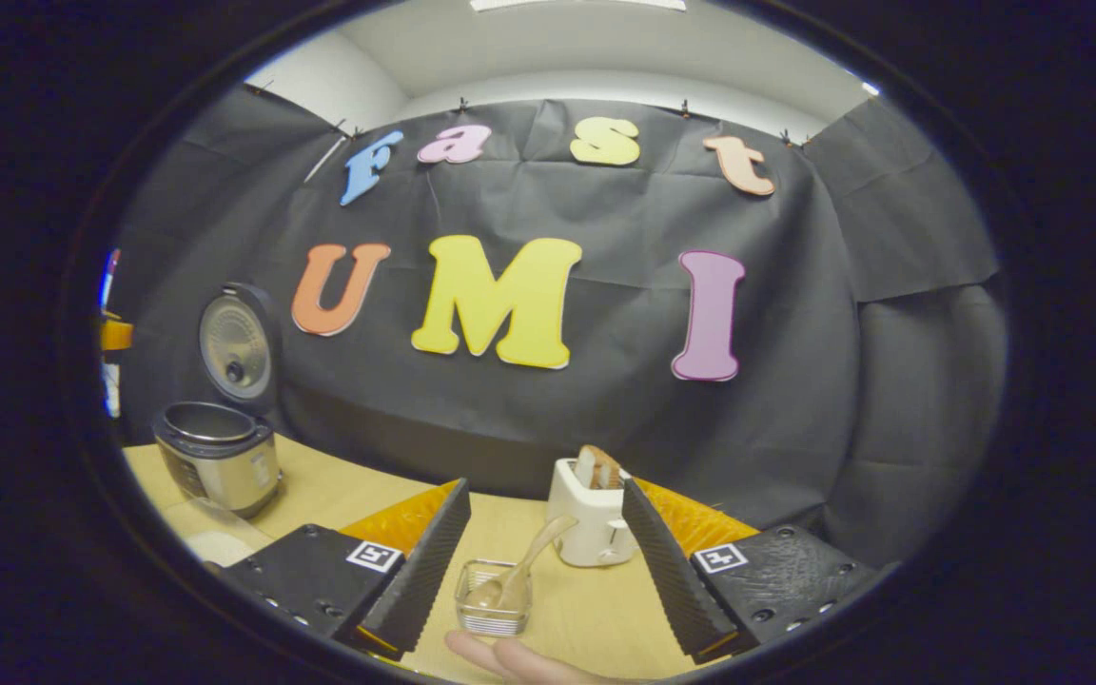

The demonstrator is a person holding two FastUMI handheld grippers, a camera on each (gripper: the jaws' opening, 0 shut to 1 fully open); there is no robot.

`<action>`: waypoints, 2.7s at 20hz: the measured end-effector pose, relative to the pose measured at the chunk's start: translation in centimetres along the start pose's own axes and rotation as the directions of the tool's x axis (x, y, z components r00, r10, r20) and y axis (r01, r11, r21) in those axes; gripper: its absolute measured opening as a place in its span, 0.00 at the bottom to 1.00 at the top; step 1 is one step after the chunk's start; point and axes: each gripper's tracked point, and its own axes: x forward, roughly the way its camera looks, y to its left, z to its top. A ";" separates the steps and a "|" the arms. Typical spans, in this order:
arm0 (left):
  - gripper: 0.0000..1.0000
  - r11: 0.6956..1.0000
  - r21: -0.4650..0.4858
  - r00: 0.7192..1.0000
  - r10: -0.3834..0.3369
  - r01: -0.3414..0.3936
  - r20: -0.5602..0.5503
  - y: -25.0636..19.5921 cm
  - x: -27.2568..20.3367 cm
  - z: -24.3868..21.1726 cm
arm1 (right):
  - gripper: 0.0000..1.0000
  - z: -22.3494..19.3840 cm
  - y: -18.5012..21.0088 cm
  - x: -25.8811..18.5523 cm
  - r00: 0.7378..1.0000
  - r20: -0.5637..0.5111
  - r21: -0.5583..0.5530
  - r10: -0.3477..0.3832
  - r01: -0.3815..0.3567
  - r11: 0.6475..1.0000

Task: Close the left gripper, press the button to open the rice cooker; take a wooden spoon from the chopstick holder with the right hand, scoop a spoonful of rice and pour it into the rice cooker, then put the wooden spoon back into the chopstick holder.

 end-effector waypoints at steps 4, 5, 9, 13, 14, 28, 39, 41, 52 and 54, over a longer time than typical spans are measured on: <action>0.95 0.992 0.025 0.991 0.120 -0.122 0.060 3.1 4.4 5.2 | 0.95 -0.7 0.5 -1.2 0.996 -0.019 0.063 0.083 -0.082 0.995; 0.95 0.992 0.027 0.989 0.124 -0.126 0.077 3.1 5.5 6.4 | 0.96 -0.7 0.3 -1.4 0.996 -0.016 0.077 0.090 -0.088 0.993; 0.95 0.994 0.007 0.984 0.109 -0.111 0.139 2.6 9.8 11.1 | 0.96 -0.1 -1.7 -2.0 0.997 0.021 0.082 0.079 -0.081 0.993; 0.94 0.994 0.022 0.974 0.102 -0.109 0.202 1.8 14.5 14.9 | 0.96 -0.3 -4.0 -3.1 0.998 0.028 0.080 0.048 -0.050 0.996; 0.94 0.994 0.018 0.971 0.099 -0.105 0.217 1.4 15.7 15.8 | 0.96 -0.4 -4.7 -3.4 0.999 0.034 0.080 0.036 -0.038 0.996; 0.94 0.995 0.036 0.966 0.081 -0.093 0.247 1.1 30.3 15.4 | 0.96 -3.6 -5.3 -3.9 1.000 0.019 0.094 0.021 -0.023 0.995; 0.97 0.997 0.058 0.986 0.035 -0.045 0.163 0.5 29.6 12.5 | 0.95 -6.2 -4.1 -5.0 0.998 -0.040 0.131 0.050 -0.044 0.990; 0.97 0.998 0.054 0.983 0.032 -0.042 0.179 0.3 28.2 12.2 | 0.95 -6.0 -3.9 -5.9 0.998 -0.033 0.134 0.056 -0.051 0.990; 0.97 0.998 0.063 0.976 -0.004 -0.010 0.217 -0.7 18.6 6.2 | 0.95 -6.6 0.2 -9.6 0.991 -0.050 0.160 0.124 -0.114 0.980; 0.96 0.998 0.064 0.978 -0.013 -0.001 0.209 -0.8 17.2 4.5 | 0.95 -7.0 1.2 -10.1 0.988 -0.066 0.167 0.137 -0.124 0.978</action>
